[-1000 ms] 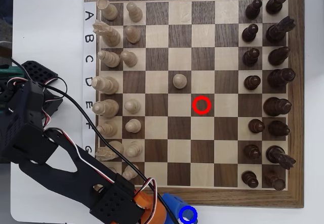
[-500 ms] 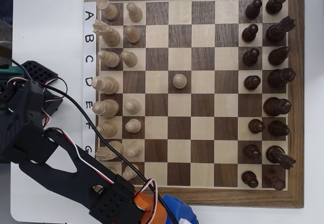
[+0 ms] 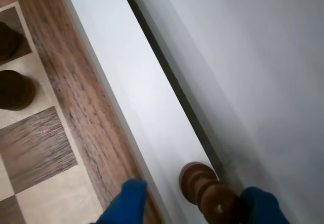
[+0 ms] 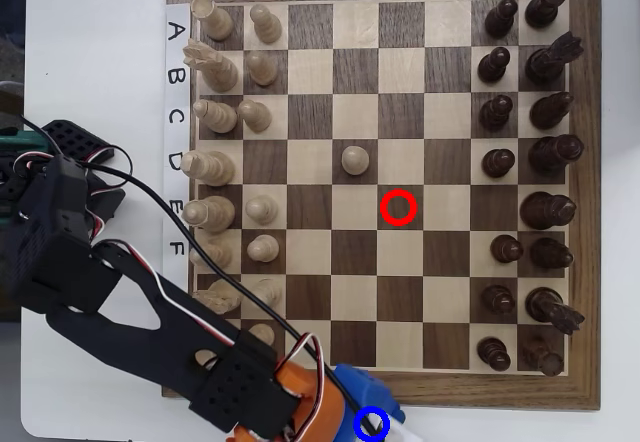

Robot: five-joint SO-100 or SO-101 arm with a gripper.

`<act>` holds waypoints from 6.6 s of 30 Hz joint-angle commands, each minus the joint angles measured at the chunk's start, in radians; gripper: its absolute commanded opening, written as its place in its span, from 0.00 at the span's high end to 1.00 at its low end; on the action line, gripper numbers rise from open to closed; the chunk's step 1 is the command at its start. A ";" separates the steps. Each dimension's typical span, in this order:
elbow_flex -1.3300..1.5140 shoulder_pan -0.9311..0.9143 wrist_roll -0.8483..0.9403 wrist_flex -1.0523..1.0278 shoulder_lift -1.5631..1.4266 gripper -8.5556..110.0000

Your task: Move the piece to destination

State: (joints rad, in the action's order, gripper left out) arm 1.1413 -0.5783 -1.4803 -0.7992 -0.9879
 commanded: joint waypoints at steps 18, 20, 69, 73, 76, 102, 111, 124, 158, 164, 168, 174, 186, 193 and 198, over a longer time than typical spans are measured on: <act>0.333 0.005 0.256 -0.048 -1.069 0.74; 0.391 -0.021 0.308 -0.075 -1.164 0.75; 1.600 -1.080 1.443 -0.420 -2.261 0.93; 1.723 -1.106 1.468 -0.411 -2.349 0.93; 1.799 -1.115 1.480 -0.390 -2.402 0.93; 1.985 -1.138 1.491 -0.285 -2.437 0.93; 1.985 -1.146 1.482 -0.285 -2.437 0.93; 1.985 -1.123 1.511 -0.285 -2.437 0.93; 1.985 -1.115 1.514 -0.285 -2.437 0.93; 1.985 -1.115 1.514 -0.285 -2.437 0.93; 1.985 -1.115 1.514 -0.285 -2.437 0.93; 1.985 -1.115 1.514 -0.285 -2.437 0.93; 1.985 -1.115 1.514 -0.285 -2.437 0.93; 1.985 -1.115 1.514 -0.285 -2.437 0.93; 1.985 -1.115 1.514 -0.285 -2.437 0.93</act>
State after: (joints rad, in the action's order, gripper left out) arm 3.1278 -1.6950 0.0245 -1.1367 -3.3686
